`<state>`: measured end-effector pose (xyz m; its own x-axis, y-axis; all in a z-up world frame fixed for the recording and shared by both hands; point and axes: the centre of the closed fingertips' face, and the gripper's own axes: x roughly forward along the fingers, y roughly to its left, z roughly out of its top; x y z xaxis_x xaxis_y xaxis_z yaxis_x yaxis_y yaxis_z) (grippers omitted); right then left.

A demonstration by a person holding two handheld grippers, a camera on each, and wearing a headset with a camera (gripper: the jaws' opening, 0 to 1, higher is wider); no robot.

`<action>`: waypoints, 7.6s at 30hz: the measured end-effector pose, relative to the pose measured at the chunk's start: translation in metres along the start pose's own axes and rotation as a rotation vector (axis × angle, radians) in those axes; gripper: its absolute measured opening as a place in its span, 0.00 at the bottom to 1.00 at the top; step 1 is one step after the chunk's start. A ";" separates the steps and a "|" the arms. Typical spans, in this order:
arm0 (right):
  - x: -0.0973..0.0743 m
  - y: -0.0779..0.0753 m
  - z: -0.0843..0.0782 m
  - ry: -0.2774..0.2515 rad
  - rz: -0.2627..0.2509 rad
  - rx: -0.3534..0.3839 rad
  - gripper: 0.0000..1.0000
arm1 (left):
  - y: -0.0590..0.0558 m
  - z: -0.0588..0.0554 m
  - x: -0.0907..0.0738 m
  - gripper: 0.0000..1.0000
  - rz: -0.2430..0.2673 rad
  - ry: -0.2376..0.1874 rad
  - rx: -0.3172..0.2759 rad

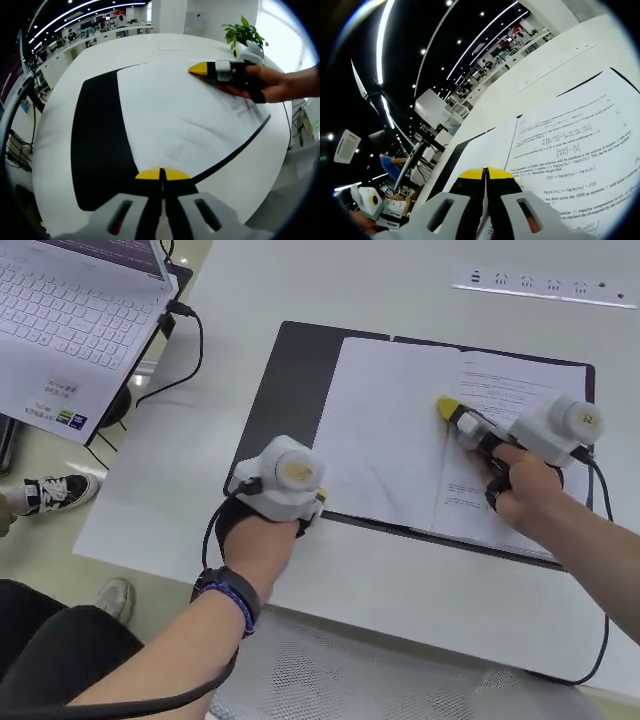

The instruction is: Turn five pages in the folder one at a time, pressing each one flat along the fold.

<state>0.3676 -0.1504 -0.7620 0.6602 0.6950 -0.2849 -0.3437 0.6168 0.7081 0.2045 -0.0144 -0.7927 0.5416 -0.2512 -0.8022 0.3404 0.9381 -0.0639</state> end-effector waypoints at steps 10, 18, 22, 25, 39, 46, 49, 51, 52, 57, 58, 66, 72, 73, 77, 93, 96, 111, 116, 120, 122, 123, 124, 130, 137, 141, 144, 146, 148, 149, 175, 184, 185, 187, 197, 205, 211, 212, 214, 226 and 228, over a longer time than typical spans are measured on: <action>0.007 -0.003 0.012 -0.052 -0.037 0.036 0.00 | 0.000 0.000 0.000 0.00 0.000 0.000 0.001; 0.017 -0.012 0.024 -0.086 -0.064 0.061 0.00 | 0.000 0.000 -0.001 0.00 0.001 -0.009 -0.006; 0.018 -0.010 0.028 -0.099 -0.071 0.066 0.00 | 0.000 -0.001 -0.001 0.00 0.000 -0.010 -0.010; 0.020 -0.011 0.033 -0.118 -0.078 0.081 0.00 | 0.000 -0.001 -0.001 0.00 0.001 -0.009 0.012; 0.040 -0.032 0.057 -0.193 -0.117 0.150 0.00 | -0.001 0.001 -0.001 0.00 -0.008 -0.019 0.009; 0.056 -0.042 0.066 -0.180 -0.125 0.133 0.00 | -0.001 0.002 -0.001 0.00 -0.008 -0.021 0.002; 0.055 -0.042 0.065 -0.179 -0.113 0.118 0.00 | -0.001 0.001 0.000 0.00 -0.009 -0.019 0.002; 0.054 -0.042 0.064 -0.171 -0.111 0.112 0.00 | -0.001 0.001 0.000 0.00 -0.008 -0.019 0.001; 0.054 -0.041 0.063 -0.166 -0.110 0.103 0.00 | -0.001 0.001 -0.001 0.00 -0.008 -0.019 0.001; 0.043 -0.033 0.052 -0.154 -0.085 0.095 0.00 | -0.002 0.001 -0.001 0.00 -0.008 -0.020 -0.012; 0.040 -0.029 0.048 -0.145 -0.078 0.086 0.00 | -0.001 0.001 0.000 0.00 -0.008 -0.020 -0.010; 0.015 -0.008 0.027 -0.136 -0.062 0.062 0.00 | -0.001 0.001 -0.001 0.00 -0.006 -0.030 -0.028; 0.001 0.003 0.012 -0.123 -0.043 0.060 0.00 | 0.000 0.001 0.000 0.00 -0.004 -0.032 -0.028; -0.002 0.005 0.009 -0.120 -0.037 0.060 0.00 | 0.000 0.001 0.000 0.00 -0.005 -0.033 -0.028; -0.008 0.003 0.002 -0.114 -0.028 0.064 0.00 | 0.001 0.000 -0.001 0.00 -0.005 -0.037 -0.031; -0.048 0.028 -0.044 -0.042 0.054 0.038 0.00 | 0.001 -0.001 -0.003 0.00 -0.007 -0.044 -0.038; -0.055 0.032 -0.053 -0.035 0.067 0.043 0.00 | 0.000 -0.001 -0.003 0.00 -0.006 -0.045 -0.036; -0.073 0.040 -0.078 0.021 0.097 0.029 0.00 | 0.000 -0.002 -0.003 0.00 -0.009 -0.054 -0.050; -0.079 0.035 -0.084 0.035 0.103 0.030 0.00 | 0.001 -0.002 -0.003 0.00 -0.009 -0.057 -0.051; -0.082 0.035 -0.088 0.044 0.101 0.030 0.00 | 0.001 -0.002 -0.003 0.00 -0.010 -0.063 -0.059; -0.084 0.035 -0.091 0.051 0.101 0.032 0.00 | 0.001 -0.002 -0.002 0.00 -0.009 -0.067 -0.064; -0.086 0.035 -0.093 0.057 0.102 0.034 0.00 | 0.001 -0.002 -0.003 0.00 -0.009 -0.068 -0.065; -0.087 0.036 -0.094 0.061 0.103 0.033 0.00 | 0.001 -0.002 -0.003 0.00 -0.009 -0.069 -0.067; -0.096 0.037 -0.103 0.072 0.106 0.036 0.00 | 0.000 -0.001 -0.004 0.00 -0.010 -0.076 -0.074; -0.099 0.037 -0.108 0.093 0.094 0.037 0.00 | 0.001 -0.001 -0.004 0.00 -0.012 -0.082 -0.095; -0.106 0.040 -0.115 0.102 0.097 0.034 0.00 | 0.001 -0.001 -0.003 0.00 -0.012 -0.086 -0.107; -0.109 0.042 -0.118 0.104 0.095 0.034 0.00 | 0.001 -0.001 -0.004 0.00 -0.011 -0.091 -0.112; -0.110 0.043 -0.119 0.106 0.092 0.034 0.00 | 0.001 -0.001 -0.004 0.00 -0.011 -0.093 -0.116; -0.112 0.044 -0.121 0.107 0.089 0.034 0.00 | 0.001 -0.001 -0.003 0.00 -0.012 -0.095 -0.120; -0.112 0.044 -0.122 0.107 0.088 0.036 0.00 | 0.002 -0.001 -0.003 0.00 -0.012 -0.097 -0.121; -0.116 0.042 -0.127 0.109 -0.020 0.051 0.00 | 0.002 -0.001 -0.005 0.00 -0.034 -0.127 -0.295; -0.135 0.047 -0.117 0.100 -0.011 0.031 0.04 | -0.016 -0.003 -0.014 0.09 -0.122 -0.095 -0.285; -0.138 0.047 -0.114 0.093 -0.010 0.030 0.06 | -0.018 -0.002 -0.015 0.10 -0.128 -0.094 -0.276; -0.145 0.047 -0.109 0.075 -0.010 0.032 0.09 | -0.023 -0.002 -0.019 0.13 -0.132 -0.090 -0.253; -0.167 0.040 -0.094 0.060 -0.015 -0.030 0.17 | -0.024 0.010 -0.029 0.28 -0.134 -0.146 -0.165; -0.182 0.037 -0.076 0.060 -0.028 -0.108 0.26 | -0.028 0.018 -0.044 0.35 -0.136 -0.193 -0.111; -0.192 0.034 -0.063 0.053 -0.054 -0.183 0.36 | -0.026 0.028 -0.056 0.42 -0.132 -0.226 -0.069; -0.193 0.033 -0.062 0.051 -0.057 -0.186 0.38 | -0.026 0.031 -0.060 0.43 -0.133 -0.234 -0.063; -0.199 0.031 -0.059 0.053 -0.070 -0.218 0.39 | -0.026 0.034 -0.063 0.46 -0.131 -0.235 -0.050; -0.232 0.022 -0.052 0.058 -0.143 -0.346 0.47 | -0.032 0.045 -0.088 0.54 -0.132 -0.282 0.043; -0.236 0.020 -0.051 0.052 -0.148 -0.350 0.47 | -0.034 0.041 -0.090 0.56 -0.135 -0.275 0.061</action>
<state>0.1704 -0.2833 -0.7131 0.6879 0.6011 -0.4068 -0.4601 0.7946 0.3960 0.1751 -0.0338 -0.6940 0.6730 -0.4353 -0.5980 0.4644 0.8779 -0.1165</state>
